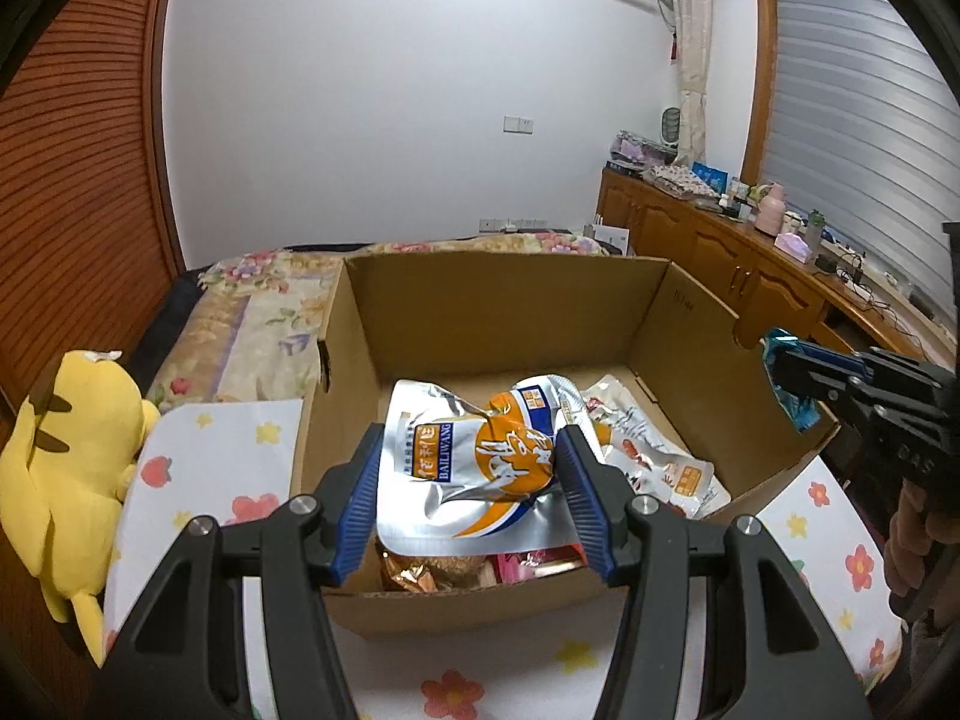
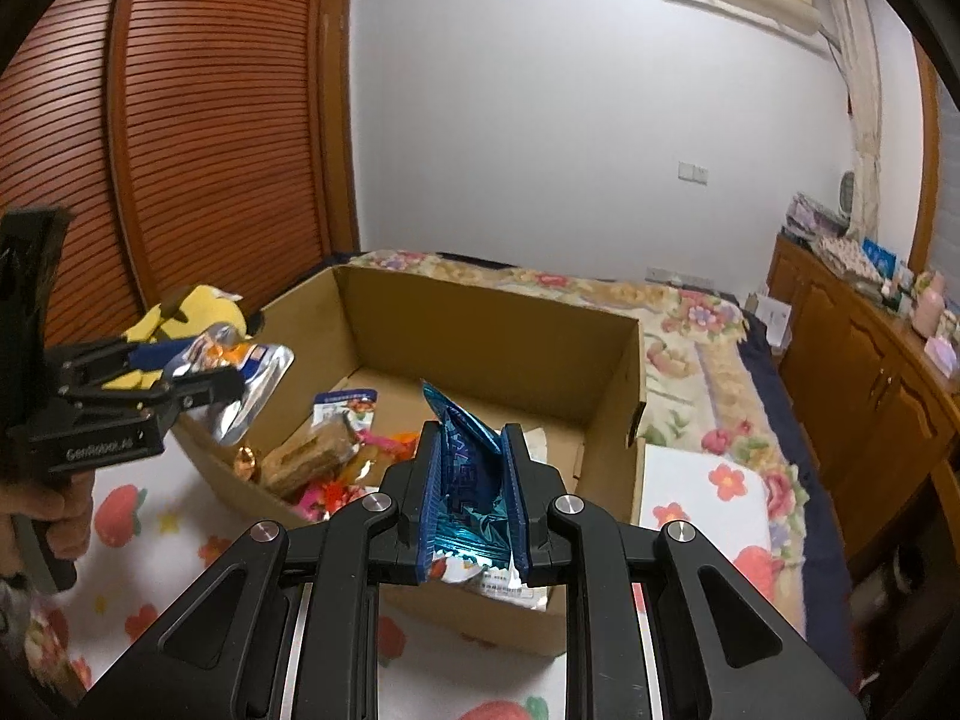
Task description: Organize snacks
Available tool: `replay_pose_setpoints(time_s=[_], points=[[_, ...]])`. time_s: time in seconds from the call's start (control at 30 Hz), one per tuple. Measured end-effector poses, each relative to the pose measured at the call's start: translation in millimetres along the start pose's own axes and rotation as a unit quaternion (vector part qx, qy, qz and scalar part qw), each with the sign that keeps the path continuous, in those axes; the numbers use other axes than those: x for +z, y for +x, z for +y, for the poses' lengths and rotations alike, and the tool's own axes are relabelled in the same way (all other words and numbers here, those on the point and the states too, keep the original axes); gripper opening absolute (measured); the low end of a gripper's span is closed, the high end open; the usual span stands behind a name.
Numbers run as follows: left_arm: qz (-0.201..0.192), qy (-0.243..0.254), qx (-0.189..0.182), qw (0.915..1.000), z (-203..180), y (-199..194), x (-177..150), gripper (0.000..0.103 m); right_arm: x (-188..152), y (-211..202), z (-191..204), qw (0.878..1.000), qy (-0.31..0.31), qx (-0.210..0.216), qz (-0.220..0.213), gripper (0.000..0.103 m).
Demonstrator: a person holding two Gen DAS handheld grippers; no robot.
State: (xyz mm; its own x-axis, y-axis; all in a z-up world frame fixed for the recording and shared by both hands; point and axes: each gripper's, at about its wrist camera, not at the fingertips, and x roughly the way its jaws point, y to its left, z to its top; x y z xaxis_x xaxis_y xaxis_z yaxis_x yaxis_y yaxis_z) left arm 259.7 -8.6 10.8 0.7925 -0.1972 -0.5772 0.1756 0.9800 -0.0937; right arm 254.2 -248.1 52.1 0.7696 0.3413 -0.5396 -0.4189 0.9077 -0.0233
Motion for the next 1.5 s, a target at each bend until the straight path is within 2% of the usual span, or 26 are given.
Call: replay_pose_setpoints(time_s=[0.37,0.47,0.6,0.9,1.07,1.37,1.43,1.5], points=[[0.008,0.006,0.003,0.9999,-3.2,4.6,-6.7,0.057,-9.3,25.8,-16.0,0.999,0.042,-0.003,0.021,0.018],[0.003,0.006,0.004,1.0000,-5.0,2.0,-6.4,0.067,-9.6,26.4,-15.7,0.999,0.041,-0.003,0.021,0.020],[-0.001,0.010,0.004,0.9999,-9.1,-2.8,-5.2,0.070,-11.9,24.8,-14.4,0.999,0.039,0.000,0.014,0.024],[-0.015,0.029,0.001,0.9995,-20.8,-23.4,-6.3,0.071,-13.9,17.8,-6.4,0.999,0.032,0.006,0.008,0.024],[-0.030,0.045,0.007,0.9985,-28.6,-51.6,0.5,0.071,-10.1,-1.7,2.1,0.999,0.030,0.009,0.001,0.024],[-0.060,0.054,0.014,0.9966,-35.2,-113.4,13.2,0.074,7.9,-65.7,20.4,0.999,0.023,0.004,-0.034,0.026],[-0.068,0.054,0.017,0.9960,-36.6,-126.7,13.3,0.078,9.0,-78.0,23.9,0.999,0.021,0.001,-0.041,0.027],[-0.075,0.053,0.016,0.9956,-38.6,-138.5,12.4,0.079,6.8,-92.3,26.3,0.999,0.023,-0.003,-0.048,0.033]])
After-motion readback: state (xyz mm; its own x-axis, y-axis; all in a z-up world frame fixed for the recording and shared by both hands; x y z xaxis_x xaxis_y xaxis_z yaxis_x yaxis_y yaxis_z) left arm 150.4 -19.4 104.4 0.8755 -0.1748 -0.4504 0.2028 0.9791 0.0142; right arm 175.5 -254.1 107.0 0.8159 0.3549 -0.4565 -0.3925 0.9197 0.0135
